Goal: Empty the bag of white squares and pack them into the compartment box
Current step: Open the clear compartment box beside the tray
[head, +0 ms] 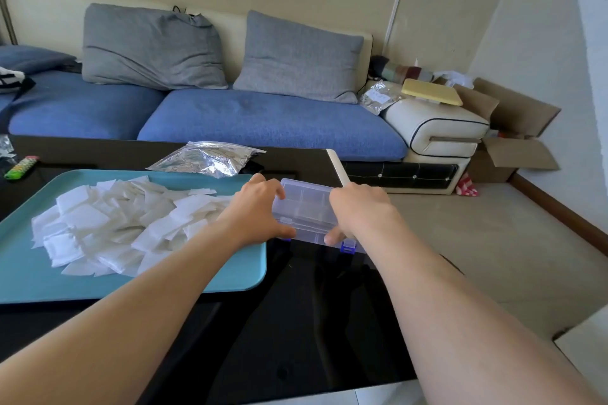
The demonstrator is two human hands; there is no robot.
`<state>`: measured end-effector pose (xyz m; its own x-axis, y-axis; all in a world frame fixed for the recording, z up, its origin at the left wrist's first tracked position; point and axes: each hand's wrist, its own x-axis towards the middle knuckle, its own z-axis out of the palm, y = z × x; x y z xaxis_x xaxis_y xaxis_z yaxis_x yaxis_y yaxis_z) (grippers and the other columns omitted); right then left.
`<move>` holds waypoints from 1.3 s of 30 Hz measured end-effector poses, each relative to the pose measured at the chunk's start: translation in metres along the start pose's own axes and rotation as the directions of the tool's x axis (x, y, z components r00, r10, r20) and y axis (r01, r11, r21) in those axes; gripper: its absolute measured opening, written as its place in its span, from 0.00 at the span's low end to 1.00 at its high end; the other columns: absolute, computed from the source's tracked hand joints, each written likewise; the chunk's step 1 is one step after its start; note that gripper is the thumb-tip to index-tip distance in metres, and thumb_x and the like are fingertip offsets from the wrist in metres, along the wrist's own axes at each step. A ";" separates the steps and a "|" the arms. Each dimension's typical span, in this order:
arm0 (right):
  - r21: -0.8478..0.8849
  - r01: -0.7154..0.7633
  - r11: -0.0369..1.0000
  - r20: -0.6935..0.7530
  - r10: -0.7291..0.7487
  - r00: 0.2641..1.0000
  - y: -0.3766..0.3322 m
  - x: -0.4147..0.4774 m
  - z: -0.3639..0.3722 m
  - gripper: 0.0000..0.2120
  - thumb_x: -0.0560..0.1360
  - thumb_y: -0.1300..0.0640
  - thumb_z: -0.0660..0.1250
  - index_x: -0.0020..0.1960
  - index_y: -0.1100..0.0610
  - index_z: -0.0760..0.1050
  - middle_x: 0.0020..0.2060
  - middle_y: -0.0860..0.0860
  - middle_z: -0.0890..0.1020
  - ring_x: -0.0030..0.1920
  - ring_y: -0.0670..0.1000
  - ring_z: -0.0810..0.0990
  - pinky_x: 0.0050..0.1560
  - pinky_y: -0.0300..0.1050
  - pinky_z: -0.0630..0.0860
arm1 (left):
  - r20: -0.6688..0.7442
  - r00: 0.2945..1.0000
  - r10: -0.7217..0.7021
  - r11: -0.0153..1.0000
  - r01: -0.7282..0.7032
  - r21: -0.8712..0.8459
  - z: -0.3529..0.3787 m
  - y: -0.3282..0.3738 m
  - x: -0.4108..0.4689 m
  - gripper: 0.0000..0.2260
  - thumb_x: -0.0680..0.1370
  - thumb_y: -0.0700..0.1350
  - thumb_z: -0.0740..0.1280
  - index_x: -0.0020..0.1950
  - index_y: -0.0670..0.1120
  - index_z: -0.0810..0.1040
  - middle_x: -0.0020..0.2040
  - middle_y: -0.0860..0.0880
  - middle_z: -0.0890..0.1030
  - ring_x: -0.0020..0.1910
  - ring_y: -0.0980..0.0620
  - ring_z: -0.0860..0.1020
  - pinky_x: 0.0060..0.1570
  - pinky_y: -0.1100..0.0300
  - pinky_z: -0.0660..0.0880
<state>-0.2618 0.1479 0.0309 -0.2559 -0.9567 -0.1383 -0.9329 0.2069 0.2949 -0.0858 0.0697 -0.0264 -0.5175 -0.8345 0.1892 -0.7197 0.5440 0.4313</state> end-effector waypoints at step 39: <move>0.427 0.043 0.903 0.030 -0.062 0.998 -0.023 0.056 0.021 0.18 0.85 0.50 0.59 0.73 0.49 0.72 0.71 0.54 0.74 0.68 0.60 0.75 0.70 0.60 0.72 | 0.242 0.967 0.081 0.983 -0.118 0.142 -0.022 -0.006 -0.003 0.25 0.75 0.54 0.60 0.71 0.51 0.77 0.72 0.49 0.76 0.73 0.45 0.70 0.71 0.45 0.69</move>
<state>-0.2603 0.0941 -0.0039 -0.2050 -0.9611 -0.1850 -0.9619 0.2327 -0.1434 -0.0702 0.0668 -0.0105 -0.6705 -0.7419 0.0045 -0.7123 0.6454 0.2758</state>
